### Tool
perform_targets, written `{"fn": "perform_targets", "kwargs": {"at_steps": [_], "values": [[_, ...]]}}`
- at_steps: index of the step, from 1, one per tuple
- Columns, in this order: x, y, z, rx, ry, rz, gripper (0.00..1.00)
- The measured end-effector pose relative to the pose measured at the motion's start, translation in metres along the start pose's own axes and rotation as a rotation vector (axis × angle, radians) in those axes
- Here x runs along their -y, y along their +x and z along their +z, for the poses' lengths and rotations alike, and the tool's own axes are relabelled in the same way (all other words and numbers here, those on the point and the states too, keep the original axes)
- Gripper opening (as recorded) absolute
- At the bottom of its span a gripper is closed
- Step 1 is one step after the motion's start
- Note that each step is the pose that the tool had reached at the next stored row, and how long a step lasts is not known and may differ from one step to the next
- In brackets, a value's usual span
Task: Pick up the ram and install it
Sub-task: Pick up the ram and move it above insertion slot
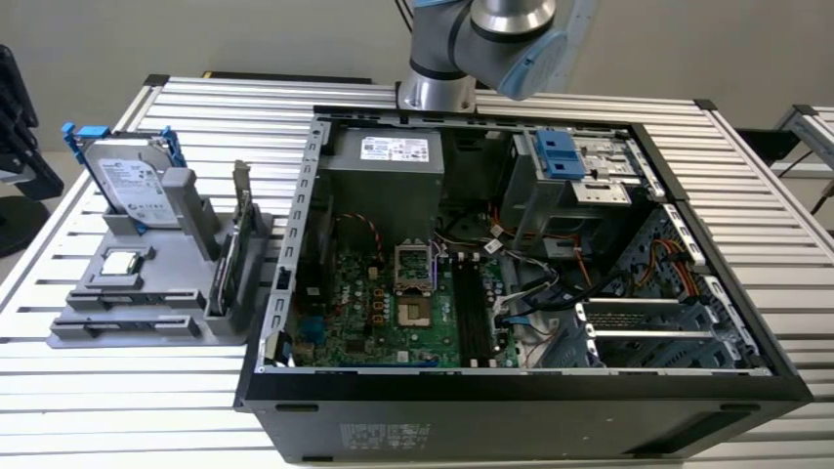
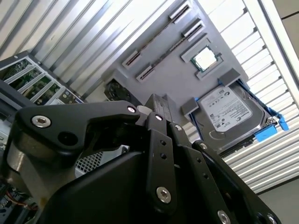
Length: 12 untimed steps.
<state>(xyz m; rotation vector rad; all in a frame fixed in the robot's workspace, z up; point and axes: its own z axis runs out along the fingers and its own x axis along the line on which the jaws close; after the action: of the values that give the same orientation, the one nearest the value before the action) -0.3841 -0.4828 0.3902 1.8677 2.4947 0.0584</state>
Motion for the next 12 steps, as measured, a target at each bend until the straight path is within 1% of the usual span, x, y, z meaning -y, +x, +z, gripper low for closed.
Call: {"fn": "perform_targets", "kwargs": {"at_steps": [5,12], "values": [[0.0001,0.0,0.0002,0.0015,0.0,0.036,0.0],[0.0004,0.0001,0.0005,0.0051,0.0,0.117,0.0]]}}
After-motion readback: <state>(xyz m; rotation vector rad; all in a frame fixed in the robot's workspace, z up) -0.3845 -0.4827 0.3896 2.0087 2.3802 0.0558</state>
